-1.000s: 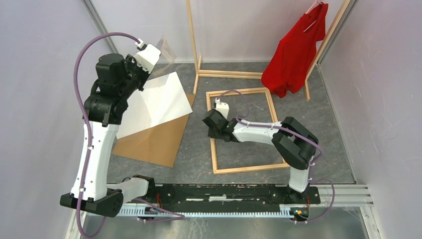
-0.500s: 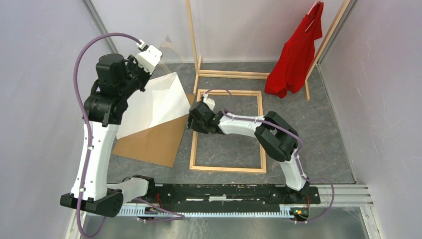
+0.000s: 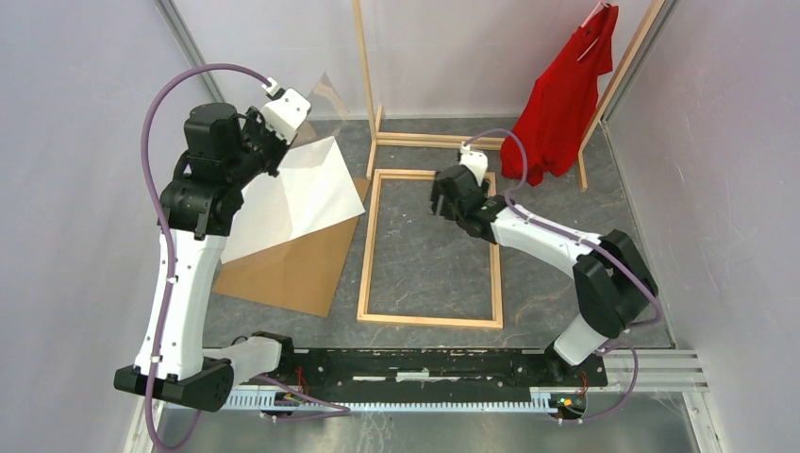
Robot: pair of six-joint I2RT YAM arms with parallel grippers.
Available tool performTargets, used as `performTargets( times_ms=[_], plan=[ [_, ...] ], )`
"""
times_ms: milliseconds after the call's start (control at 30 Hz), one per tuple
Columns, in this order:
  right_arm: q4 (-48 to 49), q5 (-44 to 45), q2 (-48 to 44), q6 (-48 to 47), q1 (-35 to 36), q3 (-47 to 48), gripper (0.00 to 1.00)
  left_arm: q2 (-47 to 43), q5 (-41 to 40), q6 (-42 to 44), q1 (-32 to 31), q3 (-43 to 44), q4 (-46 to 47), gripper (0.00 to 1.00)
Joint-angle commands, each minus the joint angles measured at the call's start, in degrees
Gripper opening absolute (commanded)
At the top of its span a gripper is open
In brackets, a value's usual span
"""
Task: Put the photo into the frame
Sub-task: Move the photo frame to the center of the board, then place the photo frame item in the photo frame.
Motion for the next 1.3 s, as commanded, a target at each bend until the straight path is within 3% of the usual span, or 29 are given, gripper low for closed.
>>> performTargets(
  times_ms=[0, 233, 433, 800, 1000, 1067, 1267],
  plan=[
    [-4.4, 8.4, -3.0, -11.5, -3.1, -7.1, 0.82, -0.3, 2.7, -3.3, 0.3, 0.0, 1.1, 0.02],
    [-5.1, 8.8, -5.0, -10.7, -6.3, -16.2, 0.77, 0.4, 4.8, -4.1, 0.3, 0.3, 0.2, 0.02],
    [-5.7, 8.9, -8.2, -10.2, -6.3, -18.4, 0.71, 1.1, 8.0, -4.4, 0.3, 0.3, -1.0, 0.02],
    [-8.2, 4.1, -12.9, -2.1, -8.5, -24.8, 0.29, 4.4, 14.3, -7.3, 0.1, 0.6, -1.3, 0.02],
    [-5.2, -1.1, -17.9, 3.9, -9.8, -31.8, 0.2, 7.6, 17.8, -10.0, -3.0, 0.9, -1.3, 0.02],
    [-4.6, -3.2, -19.1, 4.4, -9.8, -32.1, 0.24, 8.5, 16.9, -11.2, -6.2, 0.4, -1.0, 0.02],
    [-5.3, -7.2, -24.7, 4.3, -9.8, -28.8, 0.68, 13.5, 19.7, -21.8, -12.4, -0.5, 2.2, 0.02]
  ],
)
